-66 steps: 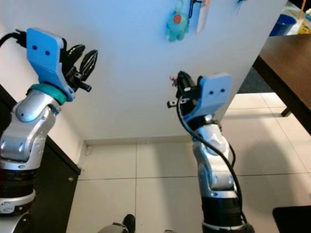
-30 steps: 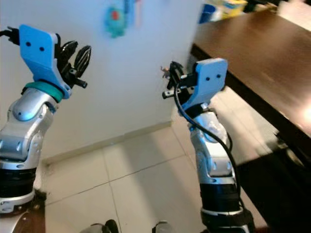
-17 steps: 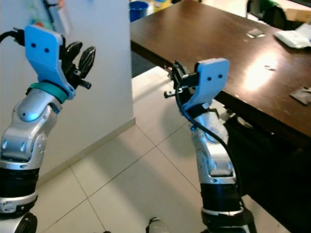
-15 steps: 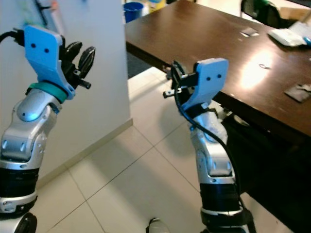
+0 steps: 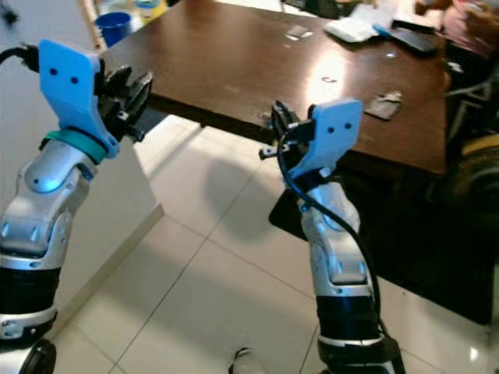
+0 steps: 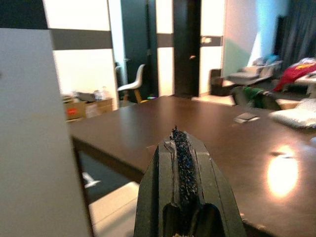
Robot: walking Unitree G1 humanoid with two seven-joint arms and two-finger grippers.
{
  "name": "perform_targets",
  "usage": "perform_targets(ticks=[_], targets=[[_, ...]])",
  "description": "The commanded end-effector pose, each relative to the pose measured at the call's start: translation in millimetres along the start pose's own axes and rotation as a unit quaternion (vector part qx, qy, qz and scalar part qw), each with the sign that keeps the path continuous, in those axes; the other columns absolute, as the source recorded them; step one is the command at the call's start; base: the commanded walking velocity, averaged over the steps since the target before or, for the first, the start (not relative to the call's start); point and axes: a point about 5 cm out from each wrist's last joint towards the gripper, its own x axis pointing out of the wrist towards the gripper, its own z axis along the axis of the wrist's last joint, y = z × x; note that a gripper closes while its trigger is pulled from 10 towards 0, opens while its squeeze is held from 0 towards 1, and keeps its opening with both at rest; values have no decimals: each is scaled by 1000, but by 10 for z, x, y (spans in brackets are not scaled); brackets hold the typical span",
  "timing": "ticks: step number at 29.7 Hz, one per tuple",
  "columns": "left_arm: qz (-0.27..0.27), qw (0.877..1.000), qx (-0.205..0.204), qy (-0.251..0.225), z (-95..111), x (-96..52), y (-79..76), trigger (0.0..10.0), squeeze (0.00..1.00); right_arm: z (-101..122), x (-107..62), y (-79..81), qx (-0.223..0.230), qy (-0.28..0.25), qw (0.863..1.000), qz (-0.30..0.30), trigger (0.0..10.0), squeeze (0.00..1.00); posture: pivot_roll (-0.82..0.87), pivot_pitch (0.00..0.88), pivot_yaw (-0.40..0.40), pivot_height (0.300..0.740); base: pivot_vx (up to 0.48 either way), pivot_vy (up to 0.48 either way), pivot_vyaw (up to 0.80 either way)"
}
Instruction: Hang keys on a hook
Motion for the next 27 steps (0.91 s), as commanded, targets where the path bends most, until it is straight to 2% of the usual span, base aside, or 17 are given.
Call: perform_targets(ticks=[1,6,10,20,27], targets=[[7,1000,6,4,-27,-19,21,10000,0,8,30,62,-1,-6,1000,12,10000,0,22,0,104,740,0,0,-800],[13,1000,5,7,-53,-69,18,10000,0,-2,10,59,0,-3,1000,12,10000,0,22,6,93,740,0,0,-800],[28,999,24,17,-90,-52,33,10000,0,11,13,99,-8,-8,1000,21,10000,0,19,9,88,740,435,0,0],[29,999,21,19,-104,-57,25,10000,0,35,16,151,2,-16,999,35,10000,0,18,15,83,740,472,0,0],[27,999,21,19,-106,-59,14,10000,0,7,15,175,-13,-5,999,35,10000,0,17,14,84,740,415,0,0]])
